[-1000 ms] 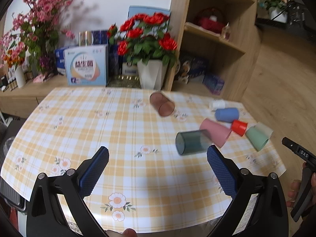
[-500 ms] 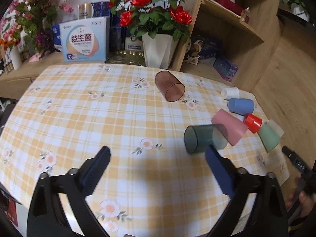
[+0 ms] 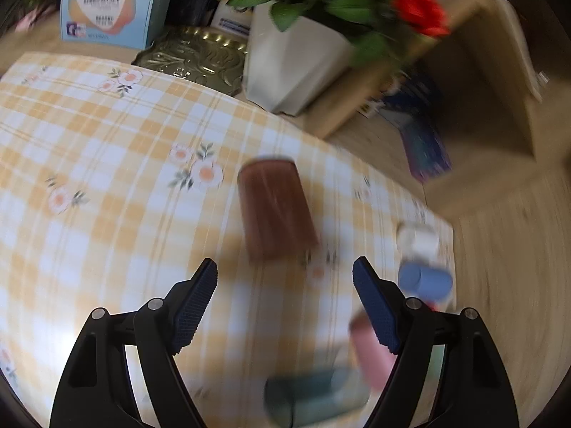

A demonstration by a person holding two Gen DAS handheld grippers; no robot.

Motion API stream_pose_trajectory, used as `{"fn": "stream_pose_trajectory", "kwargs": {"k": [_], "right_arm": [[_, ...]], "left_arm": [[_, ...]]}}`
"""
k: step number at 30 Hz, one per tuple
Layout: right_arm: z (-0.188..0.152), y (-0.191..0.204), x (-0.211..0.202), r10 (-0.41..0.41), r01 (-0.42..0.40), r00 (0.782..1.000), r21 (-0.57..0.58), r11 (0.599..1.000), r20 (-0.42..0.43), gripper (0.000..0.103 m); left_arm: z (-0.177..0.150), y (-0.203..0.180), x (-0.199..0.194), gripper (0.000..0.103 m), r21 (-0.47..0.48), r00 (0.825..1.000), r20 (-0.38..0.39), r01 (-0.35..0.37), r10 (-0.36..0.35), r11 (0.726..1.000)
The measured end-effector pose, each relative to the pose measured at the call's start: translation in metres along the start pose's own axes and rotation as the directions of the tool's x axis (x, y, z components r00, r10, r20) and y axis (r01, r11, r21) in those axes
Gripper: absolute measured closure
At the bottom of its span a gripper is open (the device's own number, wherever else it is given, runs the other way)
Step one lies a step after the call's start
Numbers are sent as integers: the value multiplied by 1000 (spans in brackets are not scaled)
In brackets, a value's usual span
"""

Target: Flip cup upside down

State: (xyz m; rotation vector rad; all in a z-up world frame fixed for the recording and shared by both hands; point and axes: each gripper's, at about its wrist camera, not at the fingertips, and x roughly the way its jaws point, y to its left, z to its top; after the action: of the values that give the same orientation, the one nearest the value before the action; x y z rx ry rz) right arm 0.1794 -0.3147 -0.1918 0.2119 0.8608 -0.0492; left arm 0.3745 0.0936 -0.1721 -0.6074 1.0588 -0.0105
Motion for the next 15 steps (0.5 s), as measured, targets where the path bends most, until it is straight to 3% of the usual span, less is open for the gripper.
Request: {"fn": "stream_pose_trajectory", "kwargs": {"k": [6,15], "right_arm": [[2,-9,14,-10,11,1000,13,1000,-28,14],[3,-11,29,-6,7,999,16,1000,-54,14]], "left_arm": [[35,3,50,27,-74,998,-54,-44,40,996],[43,7,90,27,-116,994,-90,-69,59,991]]}}
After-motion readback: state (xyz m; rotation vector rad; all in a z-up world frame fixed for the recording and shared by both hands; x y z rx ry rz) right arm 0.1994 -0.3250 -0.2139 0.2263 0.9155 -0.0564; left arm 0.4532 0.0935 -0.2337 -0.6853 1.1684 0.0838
